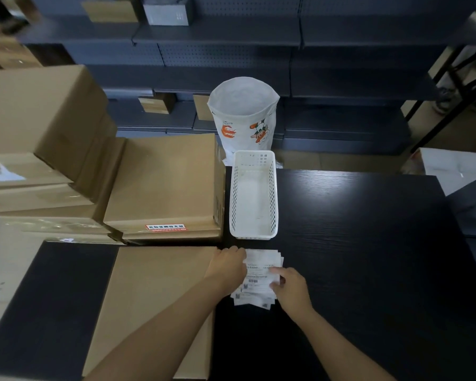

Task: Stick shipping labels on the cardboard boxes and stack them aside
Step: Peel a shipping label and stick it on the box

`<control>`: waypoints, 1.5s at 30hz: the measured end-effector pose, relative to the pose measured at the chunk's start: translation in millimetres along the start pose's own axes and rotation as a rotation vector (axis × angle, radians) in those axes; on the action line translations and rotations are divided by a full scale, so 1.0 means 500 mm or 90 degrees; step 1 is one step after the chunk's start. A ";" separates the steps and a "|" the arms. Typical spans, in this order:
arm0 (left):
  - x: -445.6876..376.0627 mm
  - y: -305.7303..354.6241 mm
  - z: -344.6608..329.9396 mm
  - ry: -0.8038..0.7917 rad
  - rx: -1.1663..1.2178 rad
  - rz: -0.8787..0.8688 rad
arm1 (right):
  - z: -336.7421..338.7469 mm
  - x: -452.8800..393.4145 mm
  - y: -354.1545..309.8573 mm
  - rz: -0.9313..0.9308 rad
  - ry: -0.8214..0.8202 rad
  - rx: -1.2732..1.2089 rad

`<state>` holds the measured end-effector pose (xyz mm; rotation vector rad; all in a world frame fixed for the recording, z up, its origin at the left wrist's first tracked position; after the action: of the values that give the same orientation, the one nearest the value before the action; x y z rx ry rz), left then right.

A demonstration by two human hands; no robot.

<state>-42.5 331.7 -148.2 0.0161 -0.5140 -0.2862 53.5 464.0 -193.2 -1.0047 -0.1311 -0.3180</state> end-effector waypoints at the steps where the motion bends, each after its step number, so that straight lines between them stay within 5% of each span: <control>1: 0.003 0.000 -0.003 -0.017 0.023 0.008 | 0.000 0.005 0.001 -0.026 0.017 -0.060; 8: 0.022 0.024 -0.033 -0.112 -0.019 -0.008 | -0.026 0.026 -0.002 -0.233 0.077 -0.439; 17: 0.045 0.059 -0.042 -0.033 -0.199 -0.137 | -0.037 0.027 -0.011 -0.325 0.135 -0.676; 22: 0.044 0.052 -0.025 -0.034 -0.179 -0.125 | -0.033 0.032 0.002 -0.285 0.108 -0.485; 29: 0.027 0.050 0.051 0.058 -0.121 -0.083 | -0.061 0.033 -0.018 -0.019 -0.188 0.096; 35: 0.030 0.041 0.119 0.157 -0.095 -0.068 | -0.063 0.036 -0.039 -0.013 -0.246 0.186; 37: 0.039 0.042 0.121 0.173 -0.103 -0.078 | -0.055 0.025 -0.052 0.008 -0.203 0.164; 40: 0.057 0.040 0.115 0.191 -0.103 -0.090 | -0.012 0.016 -0.067 -0.011 -0.008 0.062; 42: 0.068 0.031 0.105 0.202 -0.098 -0.100 | 0.018 0.016 -0.080 -0.051 0.123 -0.080; 45: 0.087 0.014 0.107 0.238 -0.063 -0.132 | 0.027 0.018 -0.108 -0.155 0.173 -0.372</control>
<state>-30.4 329.5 -80.1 0.0269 -0.1250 -0.4994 45.0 446.9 -140.3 -1.5137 0.0949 -0.7386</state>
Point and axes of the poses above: each hand's wrist, its own x-axis away from the middle knuckle, its own z-axis out of the back of the hand, y = z × x, the point moved 7 cm from there along -x, towards the middle knuckle, and after that the axes turned 15 degrees about z, right-handed, at the moved point
